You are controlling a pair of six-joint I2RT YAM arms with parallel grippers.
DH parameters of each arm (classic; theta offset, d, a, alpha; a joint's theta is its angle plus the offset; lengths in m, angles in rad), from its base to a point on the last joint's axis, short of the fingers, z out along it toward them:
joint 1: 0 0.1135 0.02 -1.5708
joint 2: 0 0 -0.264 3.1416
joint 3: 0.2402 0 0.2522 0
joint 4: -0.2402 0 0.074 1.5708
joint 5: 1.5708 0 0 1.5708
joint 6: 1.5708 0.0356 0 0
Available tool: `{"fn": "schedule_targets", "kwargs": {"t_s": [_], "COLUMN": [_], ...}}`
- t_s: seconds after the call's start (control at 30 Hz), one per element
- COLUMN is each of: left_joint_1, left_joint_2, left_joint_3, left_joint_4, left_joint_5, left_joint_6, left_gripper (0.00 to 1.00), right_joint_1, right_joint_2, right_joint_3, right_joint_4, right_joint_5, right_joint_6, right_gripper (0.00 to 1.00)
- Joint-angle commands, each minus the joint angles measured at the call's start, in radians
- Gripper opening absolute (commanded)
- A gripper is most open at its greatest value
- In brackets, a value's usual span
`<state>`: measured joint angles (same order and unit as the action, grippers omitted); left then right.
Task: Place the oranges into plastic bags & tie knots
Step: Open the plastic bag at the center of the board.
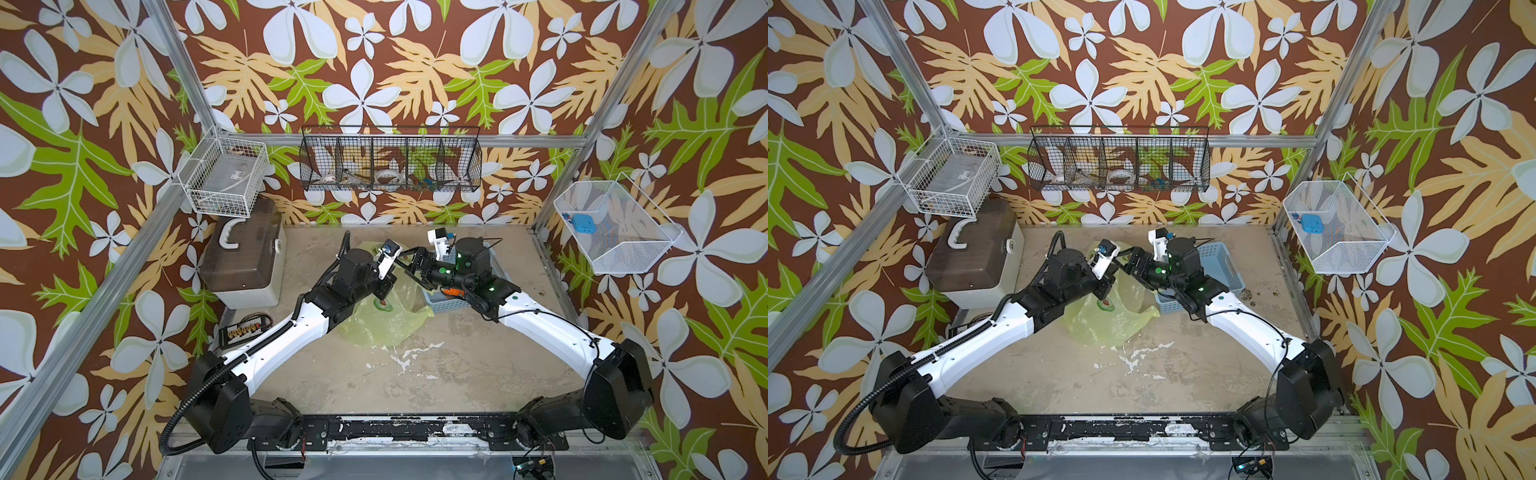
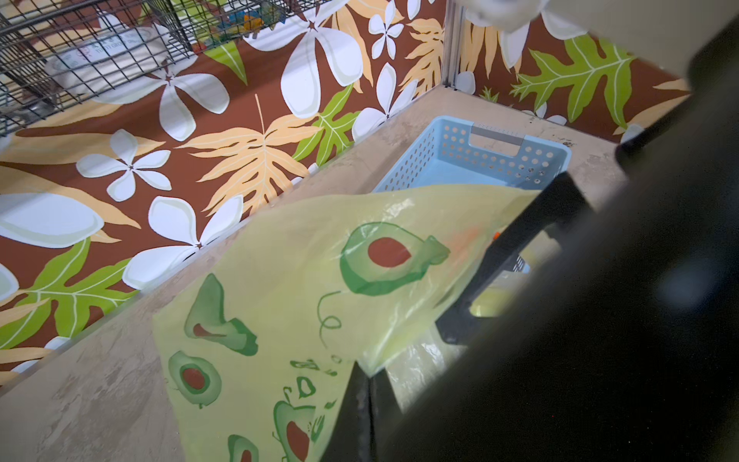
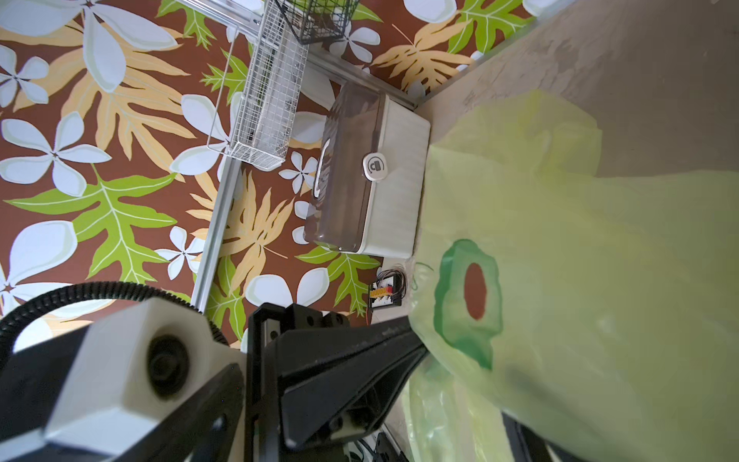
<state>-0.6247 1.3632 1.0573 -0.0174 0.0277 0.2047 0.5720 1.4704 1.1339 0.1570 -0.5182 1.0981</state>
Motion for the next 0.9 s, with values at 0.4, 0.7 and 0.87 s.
{"fn": "schedule_targets", "kwargs": {"t_s": [0.4,0.7,0.87], "left_joint_1": [0.019,-0.004,-0.065], "left_joint_2": [-0.153,-0.212,-0.143], "left_joint_3": [-0.149,-0.15,-0.101], "left_joint_4": [0.11,0.065,0.001], "left_joint_5": [0.082,0.071,-0.028], "left_joint_6": [0.018,-0.303,-0.35], "left_gripper": [0.47,0.83,0.86], "right_joint_1": [0.0,0.027,0.043], "right_joint_2": [0.121,0.102,0.116], "right_joint_3": [0.069,0.078,0.094], "right_joint_4": [0.11,0.083,0.075], "right_joint_5": [0.053,0.093,0.096], "right_joint_6": [0.046,0.022,0.021], "right_gripper": [0.0,0.0,0.0]}}
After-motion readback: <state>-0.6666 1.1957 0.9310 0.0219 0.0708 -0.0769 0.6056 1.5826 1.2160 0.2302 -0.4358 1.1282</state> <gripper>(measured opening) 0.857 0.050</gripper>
